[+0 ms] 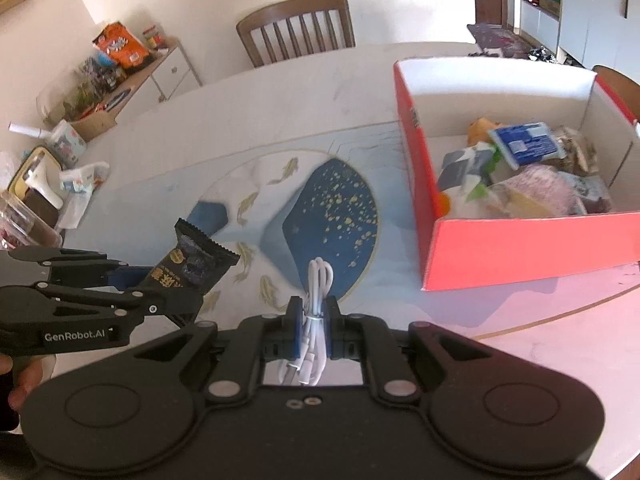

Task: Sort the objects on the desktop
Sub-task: 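Lift and carry the snack packet and USB cable with both tools over the shoebox, then lower both tools into the box and open them to release both items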

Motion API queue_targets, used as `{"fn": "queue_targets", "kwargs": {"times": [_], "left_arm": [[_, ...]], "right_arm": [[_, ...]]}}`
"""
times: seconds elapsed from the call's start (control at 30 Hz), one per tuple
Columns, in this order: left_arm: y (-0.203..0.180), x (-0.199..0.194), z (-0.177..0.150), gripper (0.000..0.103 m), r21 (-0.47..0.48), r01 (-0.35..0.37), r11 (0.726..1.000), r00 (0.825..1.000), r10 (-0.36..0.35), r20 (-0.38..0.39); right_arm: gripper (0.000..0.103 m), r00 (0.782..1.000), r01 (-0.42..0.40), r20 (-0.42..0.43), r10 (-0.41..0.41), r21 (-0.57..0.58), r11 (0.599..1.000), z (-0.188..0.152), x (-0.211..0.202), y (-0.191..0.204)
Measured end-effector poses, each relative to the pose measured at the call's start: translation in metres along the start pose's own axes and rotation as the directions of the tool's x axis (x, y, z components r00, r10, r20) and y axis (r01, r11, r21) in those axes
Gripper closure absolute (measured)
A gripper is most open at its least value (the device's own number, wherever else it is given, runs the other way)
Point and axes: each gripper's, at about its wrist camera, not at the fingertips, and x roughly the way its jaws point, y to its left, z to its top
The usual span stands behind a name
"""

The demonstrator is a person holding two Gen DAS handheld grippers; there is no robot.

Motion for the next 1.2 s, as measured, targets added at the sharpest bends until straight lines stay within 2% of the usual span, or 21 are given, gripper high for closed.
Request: {"fn": "queue_targets", "kwargs": {"times": [0.77, 1.2], "left_arm": [[-0.08, -0.003, 0.05, 0.073, 0.162, 0.12, 0.979, 0.991, -0.127, 0.034], [-0.125, 0.019, 0.084, 0.073, 0.219, 0.135, 0.966, 0.988, -0.149, 0.049]], "right_arm": [[0.093, 0.99, 0.061, 0.123, -0.066, 0.041, 0.997, 0.008, -0.065, -0.048], [0.093, 0.983, 0.089, 0.155, -0.096, 0.052, 0.995, 0.022, -0.083, -0.093]]}}
